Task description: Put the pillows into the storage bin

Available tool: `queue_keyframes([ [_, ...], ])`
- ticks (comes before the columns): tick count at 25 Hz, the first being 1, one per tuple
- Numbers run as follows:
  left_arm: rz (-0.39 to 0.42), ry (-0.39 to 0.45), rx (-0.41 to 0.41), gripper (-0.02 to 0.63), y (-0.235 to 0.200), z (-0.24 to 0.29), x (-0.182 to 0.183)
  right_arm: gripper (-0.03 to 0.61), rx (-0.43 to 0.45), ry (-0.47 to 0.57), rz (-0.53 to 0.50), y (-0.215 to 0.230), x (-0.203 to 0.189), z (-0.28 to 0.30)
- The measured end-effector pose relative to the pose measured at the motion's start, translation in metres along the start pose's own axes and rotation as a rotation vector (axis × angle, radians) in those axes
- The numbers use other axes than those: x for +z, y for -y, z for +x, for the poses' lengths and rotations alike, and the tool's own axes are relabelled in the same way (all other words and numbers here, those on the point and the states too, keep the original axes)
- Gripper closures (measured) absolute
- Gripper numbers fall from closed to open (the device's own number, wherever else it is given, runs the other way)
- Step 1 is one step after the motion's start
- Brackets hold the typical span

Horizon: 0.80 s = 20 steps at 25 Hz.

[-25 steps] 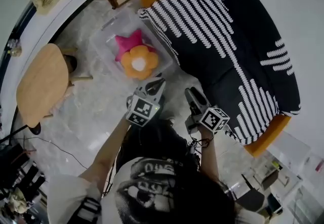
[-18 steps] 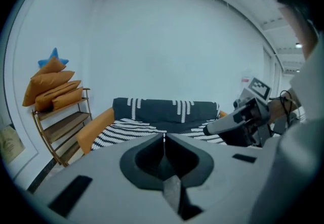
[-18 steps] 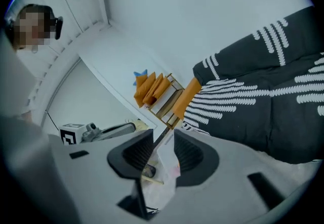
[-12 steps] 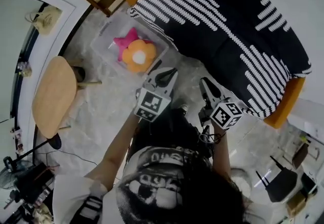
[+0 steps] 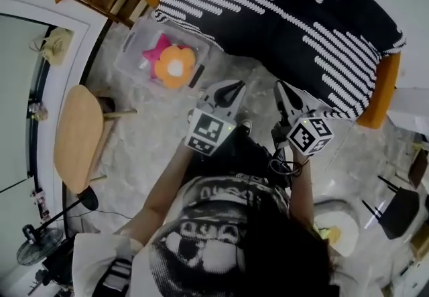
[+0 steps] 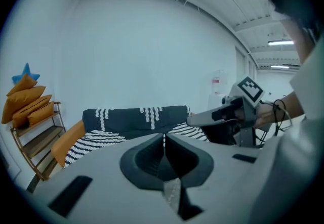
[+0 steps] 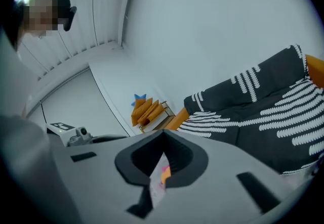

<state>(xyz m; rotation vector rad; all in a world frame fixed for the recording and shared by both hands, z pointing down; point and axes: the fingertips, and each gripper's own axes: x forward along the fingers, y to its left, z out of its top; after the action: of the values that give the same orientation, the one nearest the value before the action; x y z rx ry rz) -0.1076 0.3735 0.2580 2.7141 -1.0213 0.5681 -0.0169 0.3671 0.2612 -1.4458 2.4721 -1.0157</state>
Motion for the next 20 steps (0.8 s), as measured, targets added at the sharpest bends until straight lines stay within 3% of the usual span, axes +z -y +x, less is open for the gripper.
queue_keyframes([
  [7,0.052,0.004,-0.056,0.603,0.043,-0.001,0.011,0.58,-0.046,-0.016,-0.159,-0.001,0.0,-0.041],
  [20,0.044,-0.005,-0.095,0.603,0.065,0.007,0.011,0.58,-0.093,-0.052,-0.246,0.014,-0.002,-0.072],
])
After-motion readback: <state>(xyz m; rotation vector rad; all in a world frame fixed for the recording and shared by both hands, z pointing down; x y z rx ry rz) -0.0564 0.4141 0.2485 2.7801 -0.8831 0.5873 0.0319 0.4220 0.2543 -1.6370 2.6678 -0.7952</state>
